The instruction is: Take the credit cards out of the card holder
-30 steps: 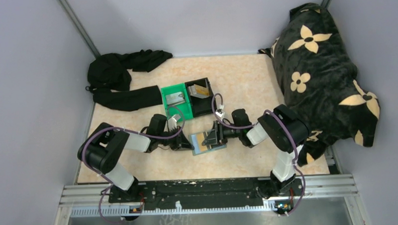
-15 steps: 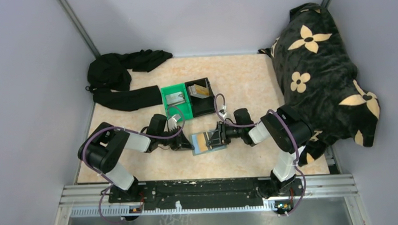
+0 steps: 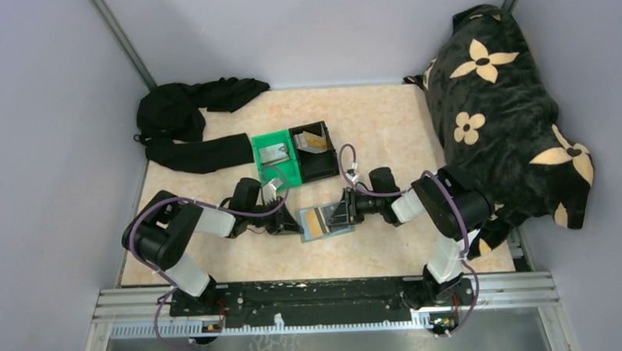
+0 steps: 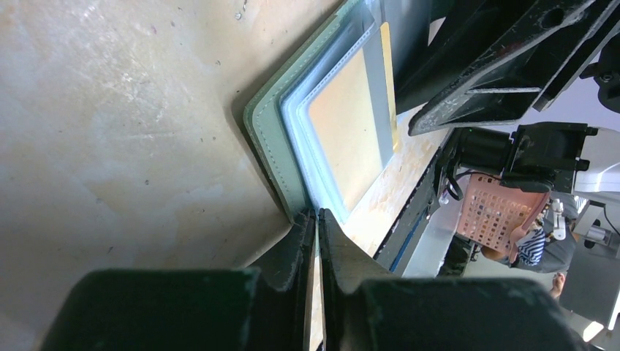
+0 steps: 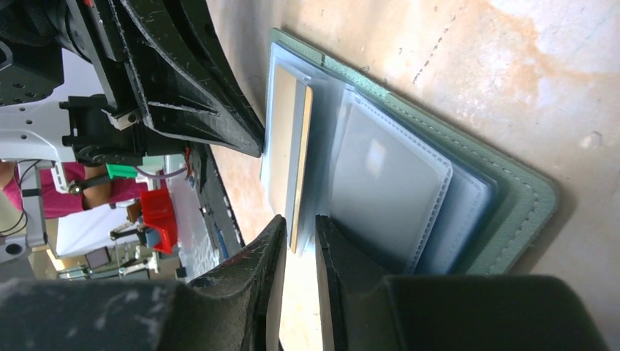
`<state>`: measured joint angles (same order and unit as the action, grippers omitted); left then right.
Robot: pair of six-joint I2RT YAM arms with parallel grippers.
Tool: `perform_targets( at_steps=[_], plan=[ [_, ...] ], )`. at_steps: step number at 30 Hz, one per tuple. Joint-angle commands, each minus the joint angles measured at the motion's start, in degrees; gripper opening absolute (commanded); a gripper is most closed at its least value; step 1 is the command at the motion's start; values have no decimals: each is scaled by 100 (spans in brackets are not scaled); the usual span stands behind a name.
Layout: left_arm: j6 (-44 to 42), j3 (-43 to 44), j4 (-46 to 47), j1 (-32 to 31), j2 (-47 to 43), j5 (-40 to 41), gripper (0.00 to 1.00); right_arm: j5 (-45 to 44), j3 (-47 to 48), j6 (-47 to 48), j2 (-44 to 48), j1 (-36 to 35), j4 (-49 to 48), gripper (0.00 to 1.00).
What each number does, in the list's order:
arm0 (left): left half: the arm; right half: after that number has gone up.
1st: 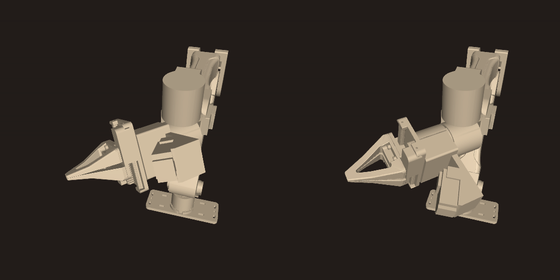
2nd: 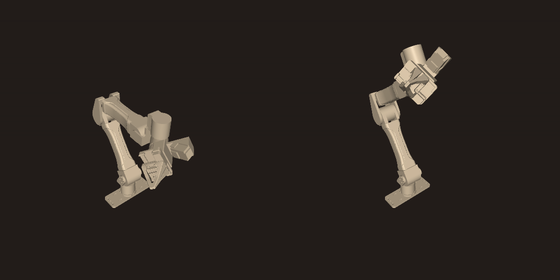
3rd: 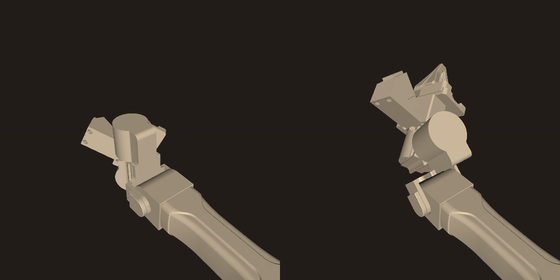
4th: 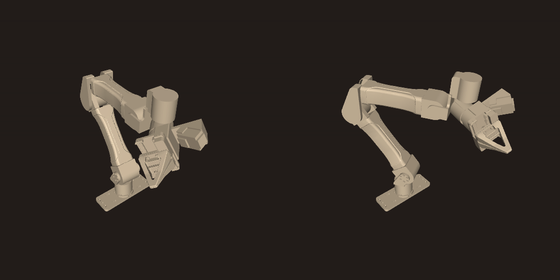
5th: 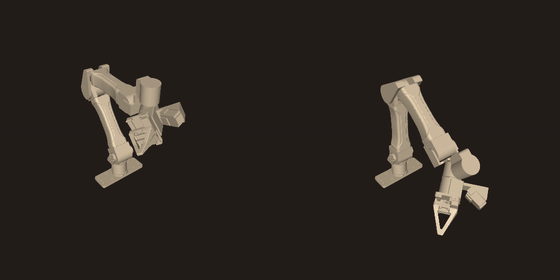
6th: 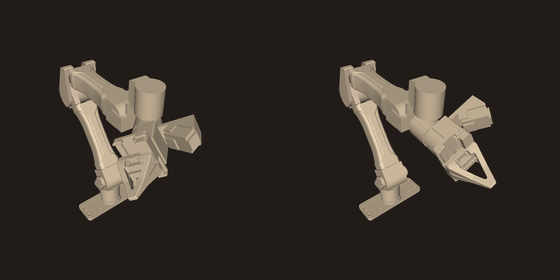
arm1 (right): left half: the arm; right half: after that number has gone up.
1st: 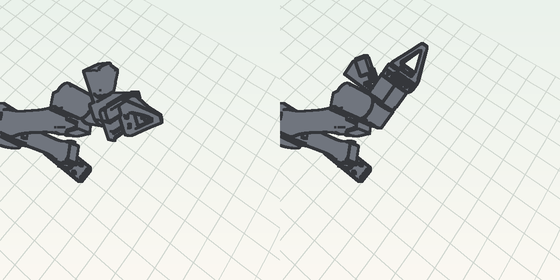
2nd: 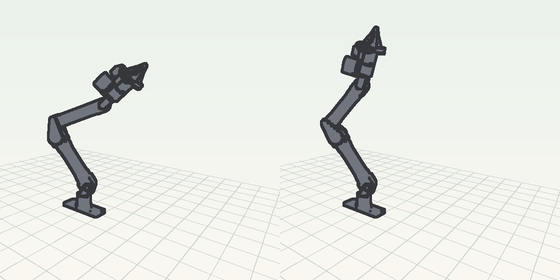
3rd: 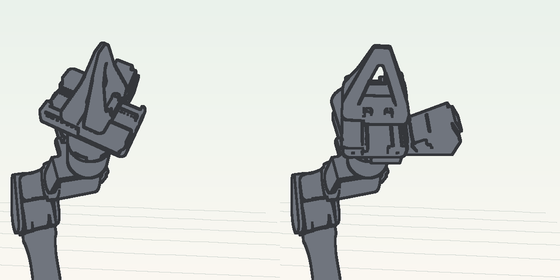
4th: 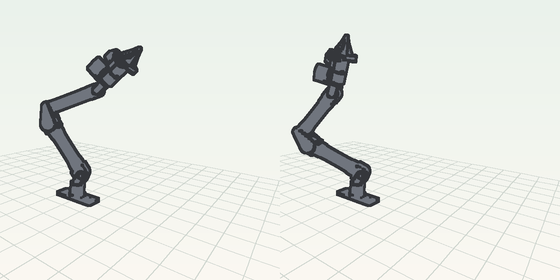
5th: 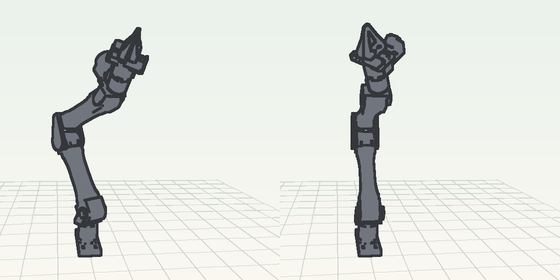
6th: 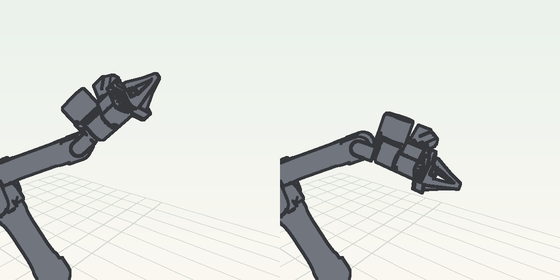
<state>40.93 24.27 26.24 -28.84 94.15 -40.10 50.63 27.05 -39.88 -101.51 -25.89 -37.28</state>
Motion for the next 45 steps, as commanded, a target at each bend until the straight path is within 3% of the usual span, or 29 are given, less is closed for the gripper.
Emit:
perform_targets(
  at_steps=[1,11,24,38,45],
  plan=[
    [-199,-76,-285,-25,222,428,12,-94,53,191,78,66,-10,21],
    [-199,-49,-235,-31,332,396,12,2,25,109,15,58,-175,35],
    [-199,-63,-242,-25,307,379,12,-106,246,-205,-265,-465,-585,37],
    [-195,-151,-207,-30,244,397,12,120,357,-1012,-322,-522,-1578,37],
    [-208,-143,-224,-29,235,388,12,34,576,-808,-481,-637,-1244,37]
  ],
)
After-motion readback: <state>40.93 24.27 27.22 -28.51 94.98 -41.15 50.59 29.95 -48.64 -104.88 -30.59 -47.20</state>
